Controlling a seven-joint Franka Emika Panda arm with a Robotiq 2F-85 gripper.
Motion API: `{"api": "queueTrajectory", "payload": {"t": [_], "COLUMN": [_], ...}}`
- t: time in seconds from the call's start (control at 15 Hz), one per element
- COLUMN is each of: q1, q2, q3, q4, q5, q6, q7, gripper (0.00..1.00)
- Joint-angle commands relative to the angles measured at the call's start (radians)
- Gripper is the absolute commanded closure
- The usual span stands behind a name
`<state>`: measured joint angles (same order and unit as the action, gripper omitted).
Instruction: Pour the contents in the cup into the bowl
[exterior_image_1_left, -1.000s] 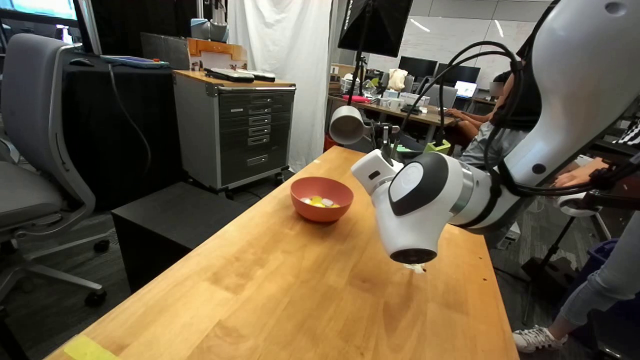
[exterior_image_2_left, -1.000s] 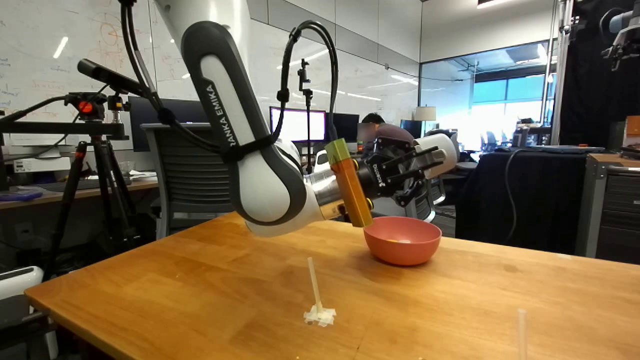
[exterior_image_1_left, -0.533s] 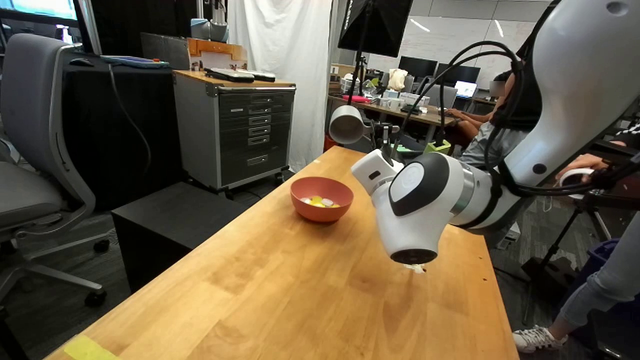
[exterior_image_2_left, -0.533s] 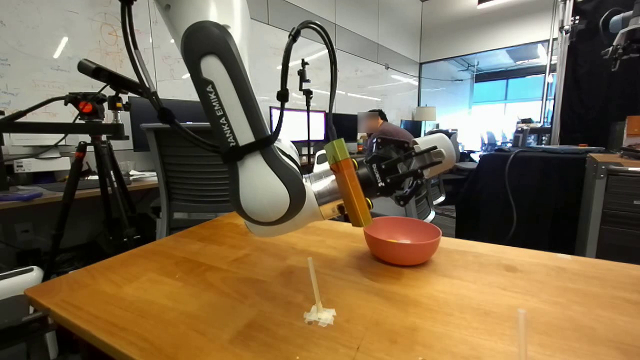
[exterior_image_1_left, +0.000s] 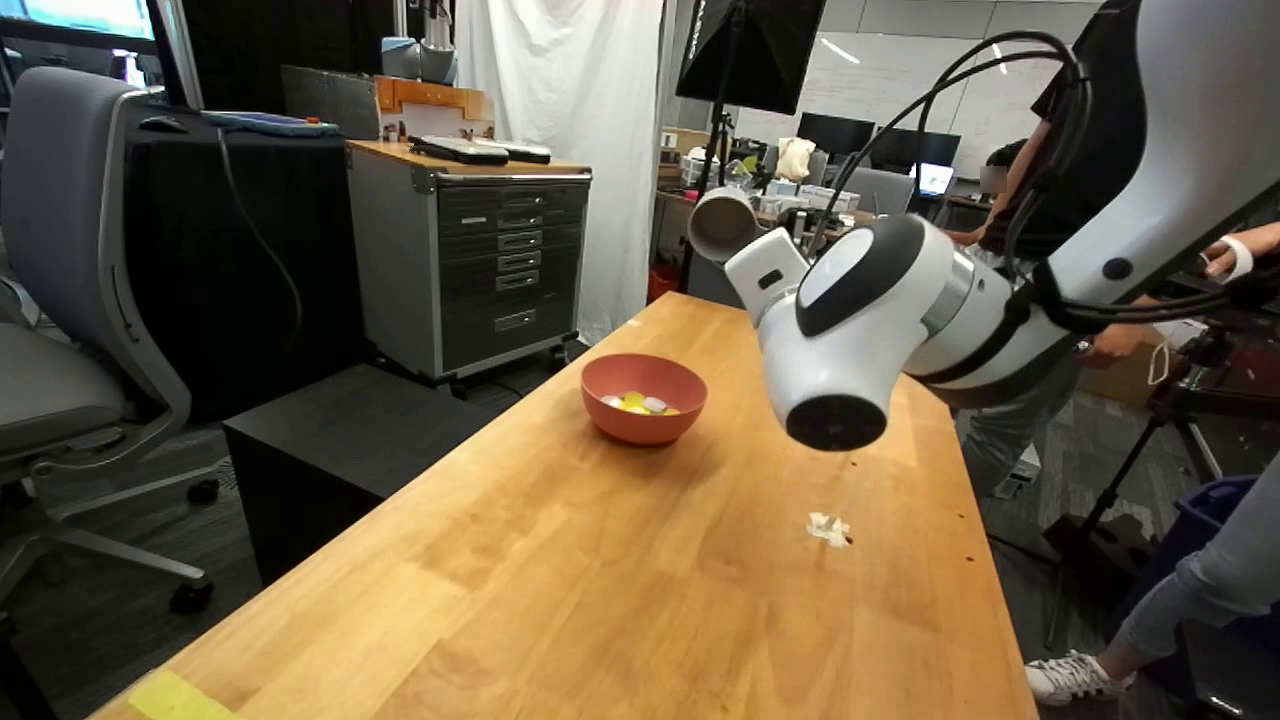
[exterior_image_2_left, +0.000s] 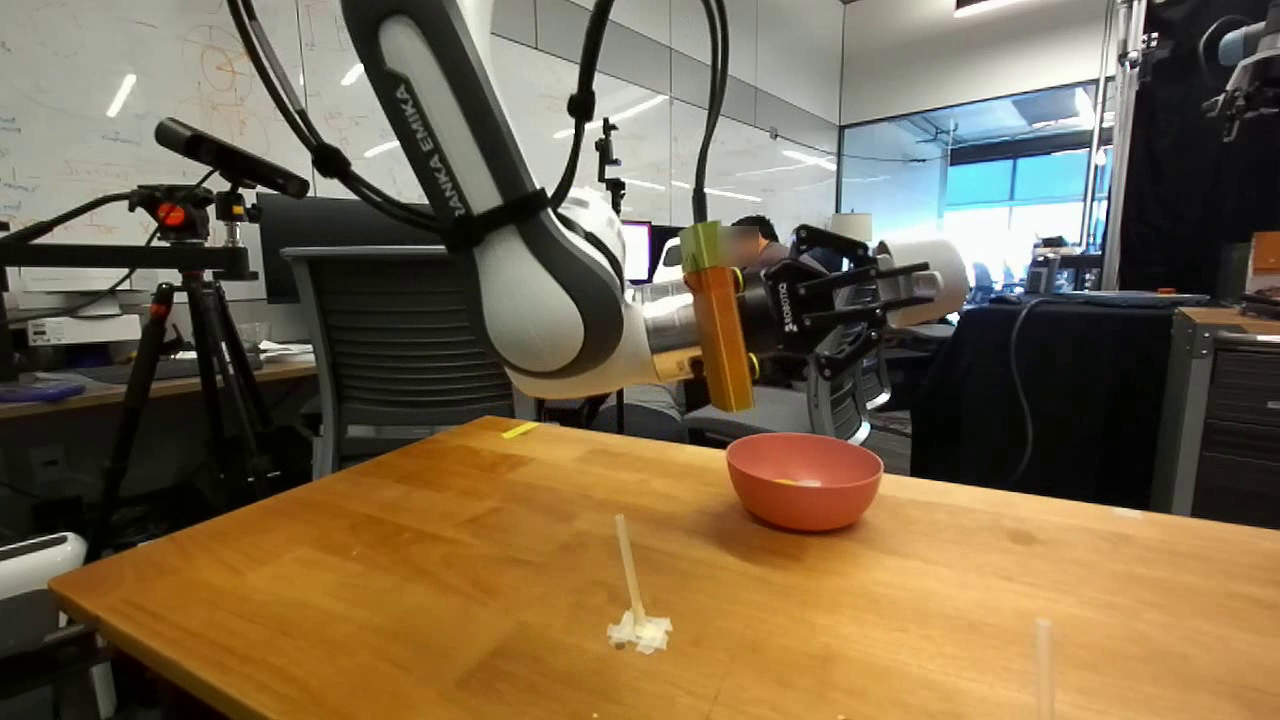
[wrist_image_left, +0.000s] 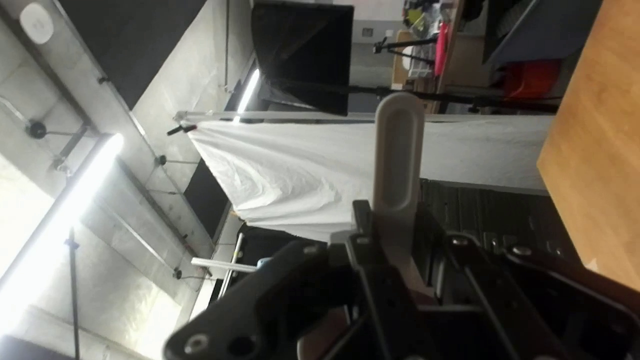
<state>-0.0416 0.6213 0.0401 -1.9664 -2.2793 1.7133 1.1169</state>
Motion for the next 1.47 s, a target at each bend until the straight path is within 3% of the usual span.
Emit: {"api": "queueTrajectory", "payload": {"t": [0.0,0.4,0.8,1.07,1.27,1.4], "q1": [-0.070,-0.182,-0.262,-0.298,-0.286,-0.351], "q2": [-0.189,-0.392,-0.457,-0.475,-0.472,-0.464], "q3": [0.024,-0.047,-0.154,-0.172,-0.186,-0.106], "q4": [-0.104,-0.184,-0.246,-0.321,-0.403,-0.465], "q5": [0.124,0.309,0.538,0.819,1.071,1.235], "q6": [0.181,0.589,0.974,1.167,1.287,1.344], "q7": [-0.011,-0.033,-0.127,-0.328,-0.508,-0.632], "gripper": [0.88,0.88,0.88,0.88,0.88,0.89]}}
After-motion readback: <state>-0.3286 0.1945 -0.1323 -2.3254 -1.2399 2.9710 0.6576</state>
